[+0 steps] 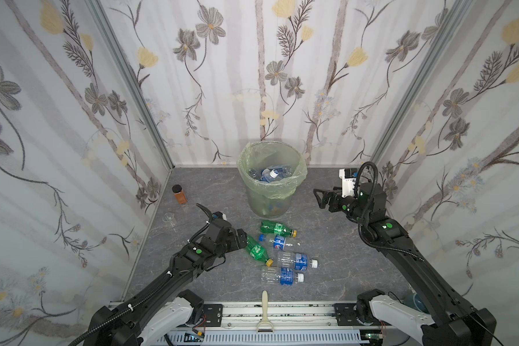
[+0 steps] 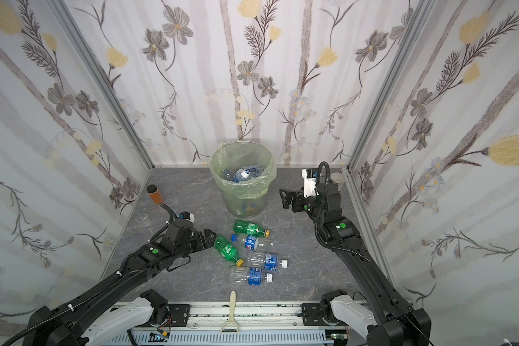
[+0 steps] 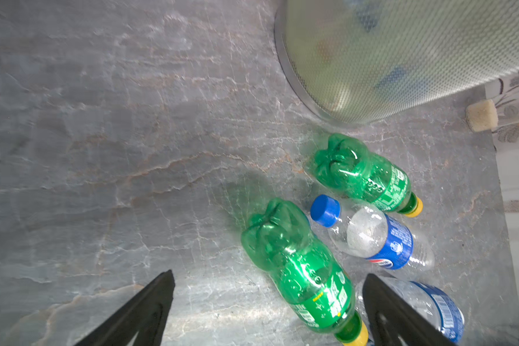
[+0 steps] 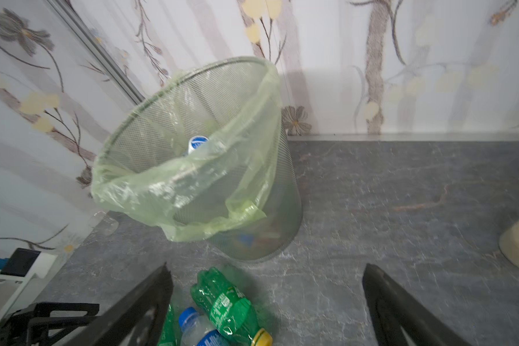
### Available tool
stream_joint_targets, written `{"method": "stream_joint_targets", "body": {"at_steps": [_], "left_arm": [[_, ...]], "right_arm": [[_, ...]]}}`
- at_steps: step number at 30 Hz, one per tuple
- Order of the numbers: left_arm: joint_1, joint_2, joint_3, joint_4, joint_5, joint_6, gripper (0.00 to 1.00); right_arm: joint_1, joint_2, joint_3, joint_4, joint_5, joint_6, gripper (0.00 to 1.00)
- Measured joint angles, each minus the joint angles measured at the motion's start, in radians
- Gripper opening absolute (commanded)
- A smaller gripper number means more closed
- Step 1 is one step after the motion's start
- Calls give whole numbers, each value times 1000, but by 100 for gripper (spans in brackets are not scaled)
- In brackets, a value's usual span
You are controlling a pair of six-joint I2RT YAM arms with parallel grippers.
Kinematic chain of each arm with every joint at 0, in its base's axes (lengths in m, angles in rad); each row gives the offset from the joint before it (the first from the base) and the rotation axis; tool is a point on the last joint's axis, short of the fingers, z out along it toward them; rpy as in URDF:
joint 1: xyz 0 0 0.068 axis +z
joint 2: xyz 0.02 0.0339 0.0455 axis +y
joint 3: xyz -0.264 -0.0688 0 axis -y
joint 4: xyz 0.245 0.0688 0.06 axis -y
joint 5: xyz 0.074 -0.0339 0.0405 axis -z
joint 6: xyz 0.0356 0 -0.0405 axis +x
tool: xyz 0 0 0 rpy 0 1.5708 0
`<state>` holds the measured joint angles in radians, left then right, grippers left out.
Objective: Throw the plastic bottles in the bin
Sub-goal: 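Withdraw the right gripper while the left reaches to the green Sprite bottle, then grasp the green Sprite bottle nearest the robot with the left gripper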
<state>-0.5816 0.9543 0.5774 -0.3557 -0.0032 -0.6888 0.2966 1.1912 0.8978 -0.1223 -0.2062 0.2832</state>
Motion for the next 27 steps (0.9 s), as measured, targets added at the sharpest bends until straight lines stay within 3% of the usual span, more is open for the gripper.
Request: {"method": "stream_joint_targets", "body": {"at_steps": [10, 15, 19, 27], "left_arm": [[-117, 165, -19, 98, 5, -166, 100], [-127, 214, -35, 166, 10, -217, 98], [-130, 264, -45, 215, 15, -244, 93], [-131, 299, -64, 283, 11, -268, 74]], "right_arm": [[-21, -24, -115, 11, 5, 14, 100], [-21, -24, -125, 35, 8, 15, 100], [-23, -16, -134, 39, 12, 15, 100], [-29, -13, -189, 59, 35, 22, 100]]}}
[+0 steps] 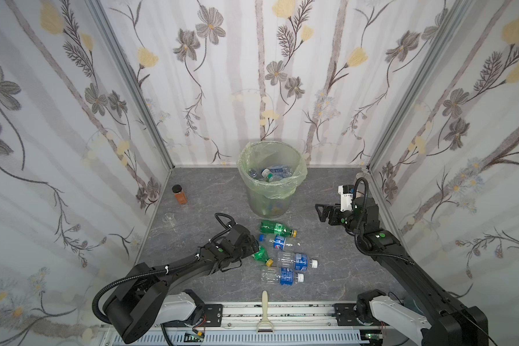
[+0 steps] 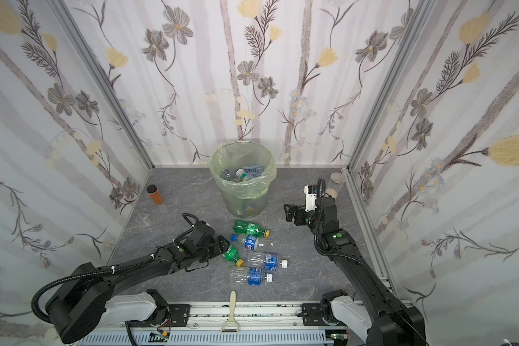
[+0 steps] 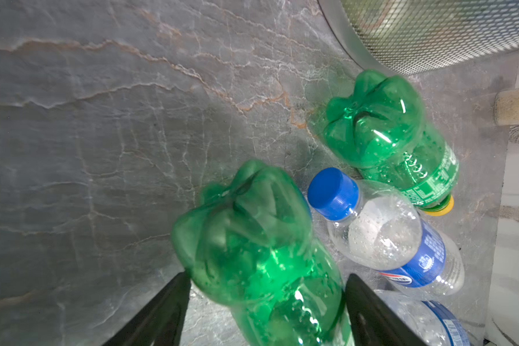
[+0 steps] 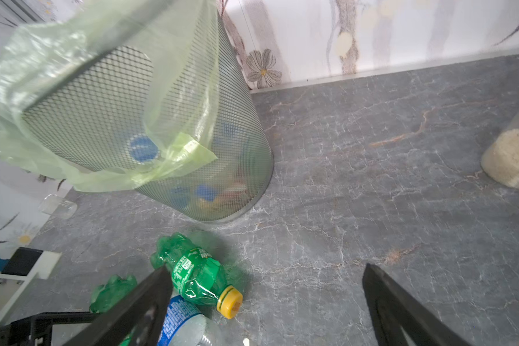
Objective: Throw the plastic bottles in the bin
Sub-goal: 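Grasp the green Sprite bottle nearest the robot with the left gripper, then lift the Sprite bottle over the bin and open the left gripper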
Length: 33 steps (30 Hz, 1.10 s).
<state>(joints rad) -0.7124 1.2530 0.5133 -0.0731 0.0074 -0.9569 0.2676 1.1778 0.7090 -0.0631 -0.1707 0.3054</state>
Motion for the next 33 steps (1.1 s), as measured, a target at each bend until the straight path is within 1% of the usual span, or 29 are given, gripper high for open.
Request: {"method": "stream_joint_targets", "body": {"at_steps": [2, 10, 14, 18, 22, 27, 31, 33], "left_arm": [[3, -1, -11, 17, -8, -8, 71], [29, -19, -63, 15, -16, -10, 66], [52, -50, -86, 16, -14, 8, 58], [77, -76, -103, 16, -14, 28, 55], [100, -125, -111, 3, -10, 75, 52], [121, -237, -105, -21, 23, 152, 52], [127, -333, -65, -83, 54, 231, 52], [129, -375, -32, -131, 61, 262, 54]], "right_arm": [[-2, 0, -5, 2, -2, 0, 100], [-7, 0, -12, 10, -2, 8, 100], [-7, 0, -12, 13, -2, 8, 100], [-7, 0, -12, 13, -2, 17, 100], [-8, 2, -13, 13, -2, 24, 100], [-9, 25, -13, 13, -2, 31, 100], [-9, 38, -16, 13, -2, 34, 100], [-9, 44, -23, 13, -2, 37, 100]]}}
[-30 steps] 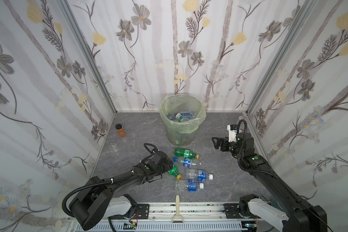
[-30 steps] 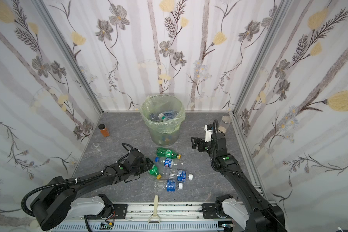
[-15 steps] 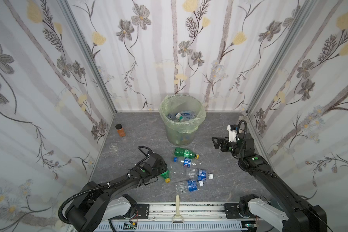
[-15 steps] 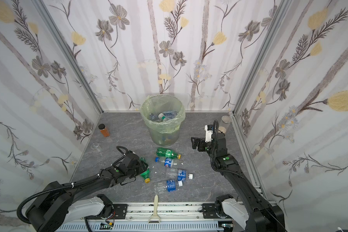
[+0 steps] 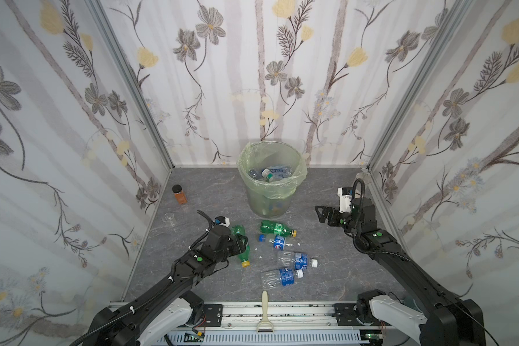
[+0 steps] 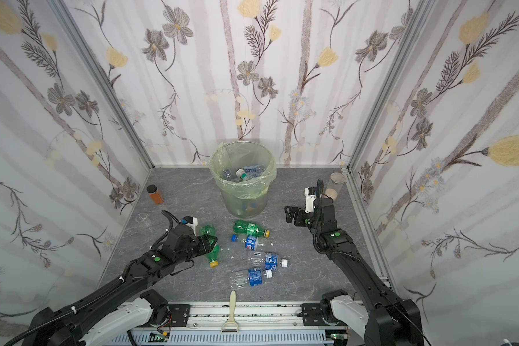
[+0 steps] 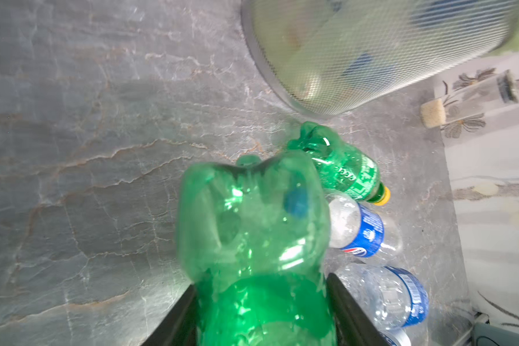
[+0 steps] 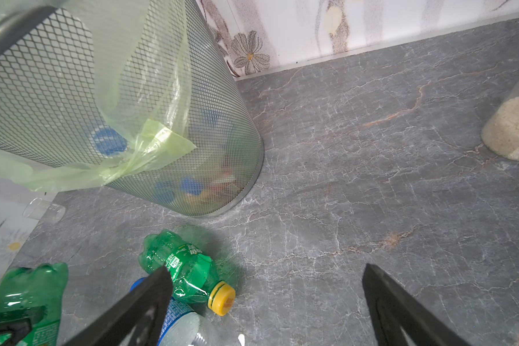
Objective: Throw the plastic bottles in the bin
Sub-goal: 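Lift the Sprite bottle over the bin and open the left gripper, then withdraw the left gripper while the right reaches to the clear blue-label bottle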
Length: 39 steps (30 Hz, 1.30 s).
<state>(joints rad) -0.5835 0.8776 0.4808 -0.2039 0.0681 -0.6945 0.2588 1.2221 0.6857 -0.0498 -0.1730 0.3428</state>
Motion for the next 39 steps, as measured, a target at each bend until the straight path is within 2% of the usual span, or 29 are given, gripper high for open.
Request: {"method": "stream_joint_targets", "body": {"at_steps": [4, 7, 10, 12, 13, 16, 18, 20, 22, 25, 31, 39], "left_arm": [[0, -38, 98, -101, 10, 54, 58], [0, -3, 249, -165, 18, 98, 59], [3, 113, 486, -194, 42, 131, 59], [9, 248, 703, -190, 66, 155, 58], [12, 321, 816, -195, 76, 171, 62], [40, 548, 1165, -174, 114, 197, 100], [77, 662, 1331, -157, 109, 191, 100], [105, 725, 1408, -159, 95, 179, 100], [114, 742, 1413, -170, 89, 182, 100], [113, 693, 1320, -175, 82, 207, 100], [121, 477, 1014, -190, -11, 275, 100], [122, 175, 628, -196, -71, 331, 100]], "right_arm": [[0, 20, -13, -1, 0, 17, 100], [0, 32, -20, -1, 0, 23, 100], [0, 34, -22, -1, -1, 28, 100], [0, 34, -24, 0, -5, 31, 100], [0, 34, -27, 1, -8, 34, 100], [2, 49, -33, 8, -32, 42, 100], [11, 62, -33, 9, -58, 42, 100], [32, 64, -33, 8, -77, 41, 100], [56, 59, -33, 6, -87, 29, 100], [76, 46, -28, -7, -93, 1, 100], [111, 40, -3, -50, -106, -53, 99], [232, 80, 96, -191, -115, -76, 94]]}}
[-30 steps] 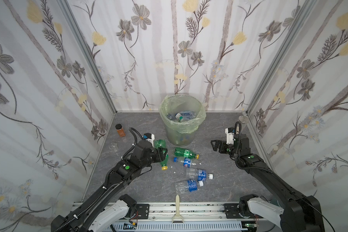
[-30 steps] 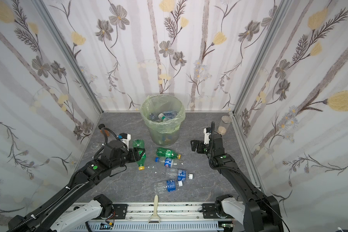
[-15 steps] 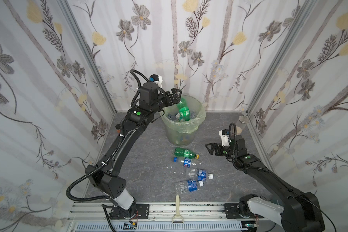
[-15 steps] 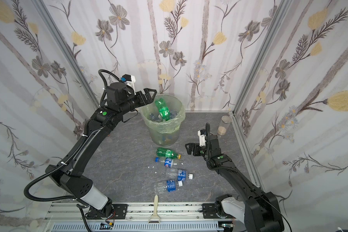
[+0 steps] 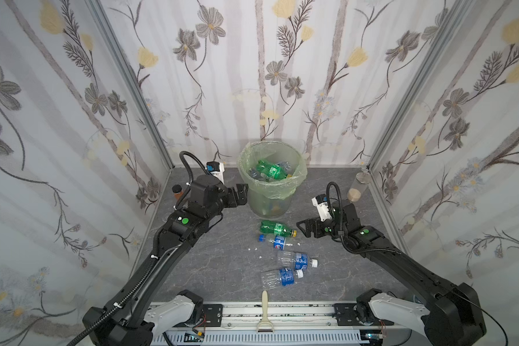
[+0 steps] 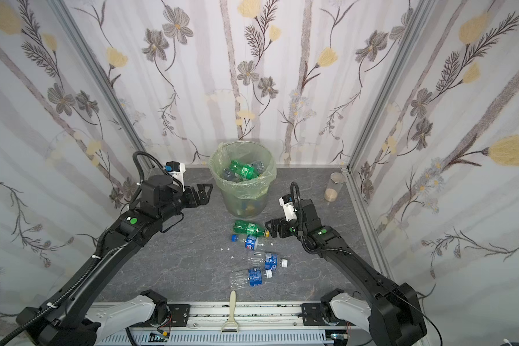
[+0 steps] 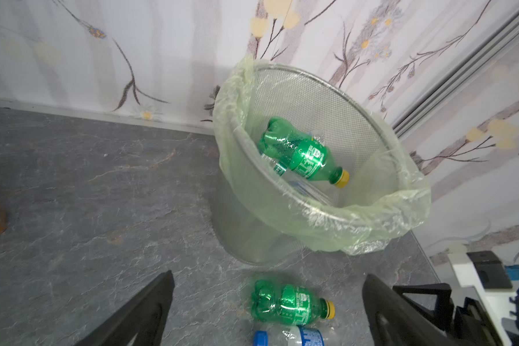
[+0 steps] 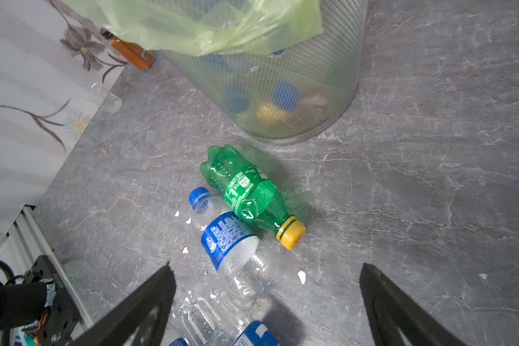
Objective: Throw the plastic bottles in the bin
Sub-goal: 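Withdraw the left gripper while the right reaches to the clear blue-label bottle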
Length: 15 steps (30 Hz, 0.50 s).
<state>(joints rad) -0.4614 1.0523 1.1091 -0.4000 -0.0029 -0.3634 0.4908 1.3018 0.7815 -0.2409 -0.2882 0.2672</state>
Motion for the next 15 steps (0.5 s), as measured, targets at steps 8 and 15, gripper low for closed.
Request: {"method": "stream_joint_targets", "body": {"at_steps": [8, 15], "left_arm": [[11, -168, -218, -1, -59, 23, 100], [22, -167, -305, 0, -109, 20, 100]], "right_arm": [[119, 26, 74, -176, 11, -22, 87], [283, 168, 182, -322, 93, -85, 85]]}}
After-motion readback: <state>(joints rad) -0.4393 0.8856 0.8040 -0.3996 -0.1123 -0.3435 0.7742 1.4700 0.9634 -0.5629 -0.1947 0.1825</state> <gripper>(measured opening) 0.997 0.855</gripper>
